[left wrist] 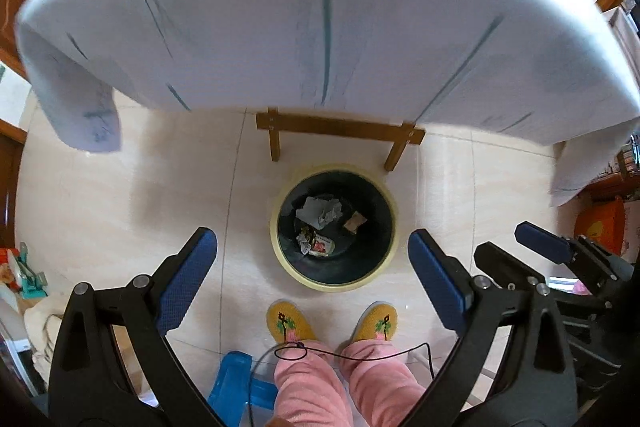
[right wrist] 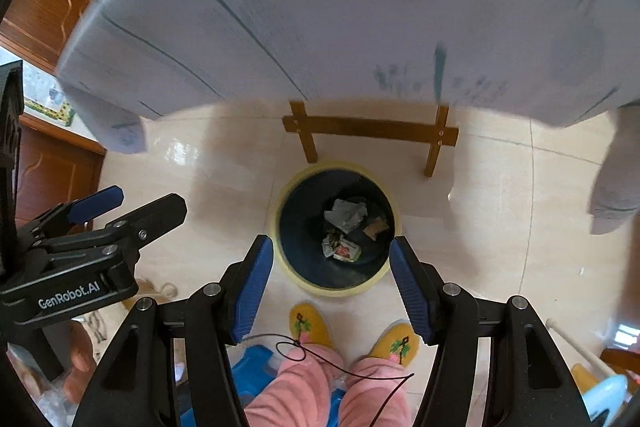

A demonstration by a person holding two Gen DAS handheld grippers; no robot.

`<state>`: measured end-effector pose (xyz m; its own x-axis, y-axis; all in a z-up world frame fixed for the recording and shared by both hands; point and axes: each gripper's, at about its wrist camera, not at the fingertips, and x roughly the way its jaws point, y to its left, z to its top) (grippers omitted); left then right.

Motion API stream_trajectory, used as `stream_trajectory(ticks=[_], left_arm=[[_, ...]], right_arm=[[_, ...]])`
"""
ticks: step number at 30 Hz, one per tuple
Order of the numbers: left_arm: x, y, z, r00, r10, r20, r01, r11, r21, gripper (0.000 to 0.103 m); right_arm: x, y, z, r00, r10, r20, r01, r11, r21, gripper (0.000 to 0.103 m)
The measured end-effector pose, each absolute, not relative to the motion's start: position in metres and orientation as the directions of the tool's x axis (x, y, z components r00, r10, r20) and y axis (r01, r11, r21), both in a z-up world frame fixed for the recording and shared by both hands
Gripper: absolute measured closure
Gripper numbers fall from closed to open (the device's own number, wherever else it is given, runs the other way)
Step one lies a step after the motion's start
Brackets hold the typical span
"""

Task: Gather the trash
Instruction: 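Return both tools to the table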

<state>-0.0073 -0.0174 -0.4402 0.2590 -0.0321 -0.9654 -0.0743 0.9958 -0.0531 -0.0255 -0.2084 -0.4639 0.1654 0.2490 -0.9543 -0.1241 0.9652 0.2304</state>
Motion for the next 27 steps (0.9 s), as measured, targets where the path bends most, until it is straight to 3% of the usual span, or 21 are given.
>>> stream_trajectory(ticks=[20,27], left_arm=[[-0.009,-0.031,-0.148,0.536,0.086,-0.84,-0.116,0.993,0.028,0.008],[0.006,-0.035,-0.069,0.631,0.135,-0.764,-0.102,0.991,0.091,0.008]], right_arm=[[-0.007,-0.249,-0.185,0.396,0.344,-0.851,-0.205,0.937,0.284,0.041],[0.026,-0.25,-0.111,0.466,0.369,-0.804,-0.237,0.928,0.289,0.035]])
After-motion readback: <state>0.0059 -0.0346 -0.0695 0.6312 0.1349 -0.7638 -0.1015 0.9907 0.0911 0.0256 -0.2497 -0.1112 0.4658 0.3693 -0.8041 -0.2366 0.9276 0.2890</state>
